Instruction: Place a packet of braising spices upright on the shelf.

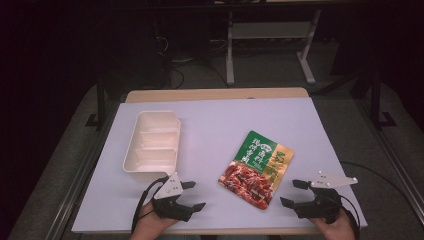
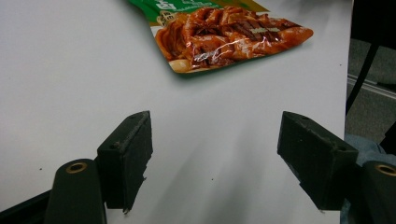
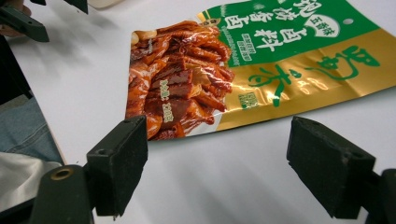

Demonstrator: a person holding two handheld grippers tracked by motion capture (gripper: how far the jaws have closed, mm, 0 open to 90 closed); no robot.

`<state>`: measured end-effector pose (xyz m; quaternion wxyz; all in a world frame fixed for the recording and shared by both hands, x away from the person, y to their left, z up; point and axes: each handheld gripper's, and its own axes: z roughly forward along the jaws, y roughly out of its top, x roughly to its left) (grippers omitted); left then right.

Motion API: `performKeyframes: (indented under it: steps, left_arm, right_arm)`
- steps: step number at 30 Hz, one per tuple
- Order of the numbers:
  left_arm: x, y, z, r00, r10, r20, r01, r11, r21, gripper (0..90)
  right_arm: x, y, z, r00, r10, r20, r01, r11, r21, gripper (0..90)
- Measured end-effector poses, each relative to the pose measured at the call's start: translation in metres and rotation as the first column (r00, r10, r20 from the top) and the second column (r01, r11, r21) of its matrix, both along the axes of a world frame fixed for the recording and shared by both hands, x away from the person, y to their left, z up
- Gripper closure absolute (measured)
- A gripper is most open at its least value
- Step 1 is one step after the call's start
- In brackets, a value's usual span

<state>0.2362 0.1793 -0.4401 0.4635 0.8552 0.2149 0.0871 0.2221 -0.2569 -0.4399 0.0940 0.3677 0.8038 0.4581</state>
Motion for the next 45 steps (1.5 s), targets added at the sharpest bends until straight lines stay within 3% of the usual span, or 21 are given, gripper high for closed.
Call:
performKeyframes:
  steps: [10, 14, 23, 24, 29, 34, 39, 41, 45]
  left_arm:
    - [0.000, 0.001, 0.006, 1.0000, 0.003, 0.001, -0.003, 0.9999, 0.015, 28.6]
    - [0.004, -0.004, 0.008, 0.9998, -0.018, 0.001, 0.018, 0.9995, 0.027, 32.1]
    - [0.011, -0.032, 0.021, 0.9973, -0.072, 0.011, 0.071, 0.9959, 0.055, 49.2]
    - [0.014, -0.039, 0.024, 0.9959, -0.091, 0.004, 0.090, 0.9937, 0.066, 52.2]
    - [0.019, -0.055, 0.032, 0.9935, -0.112, 0.020, 0.110, 0.9897, 0.092, 61.4]
    - [0.028, -0.070, 0.032, 0.9921, -0.122, 0.029, 0.117, 0.9854, 0.123, 70.0]
    - [0.043, -0.086, 0.030, 0.9933, -0.116, 0.008, 0.113, 0.9839, 0.138, 77.3]
    - [0.049, -0.096, 0.027, 0.9927, -0.121, -0.004, 0.120, 0.9765, 0.179, 79.3]
    - [0.053, -0.105, 0.024, 0.9911, -0.132, -0.016, 0.133, 0.9699, 0.204, 82.1]
  right_arm:
    - [0.005, -0.002, 0.004, 0.9999, -0.010, 0.012, 0.010, 1.000, 0.019, 20.6]
    - [0.007, -0.003, 0.004, 0.9994, -0.033, 0.006, 0.033, 0.999, 0.013, 21.4]
    - [0.012, -0.007, 0.000, 0.9984, -0.056, -0.002, 0.056, 0.998, 0.000, 21.6]
    - [0.011, -0.008, 0.000, 0.9978, -0.066, 0.012, 0.066, 0.998, -0.025, 21.8]
    - [0.010, -0.012, 0.002, 0.9966, -0.080, 0.019, 0.081, 0.997, -0.016, 21.8]
    - [0.010, -0.012, 0.002, 0.9965, -0.080, 0.024, 0.080, 0.997, -0.014, 21.8]
    - [0.012, -0.009, 0.001, 0.9972, -0.071, 0.023, 0.071, 0.997, -0.037, 22.1]
    - [0.012, -0.008, 0.001, 0.9976, -0.065, 0.022, 0.066, 0.996, -0.052, 22.1]
    - [0.012, -0.009, 0.003, 0.9972, -0.069, 0.028, 0.070, 0.996, -0.061, 22.0]
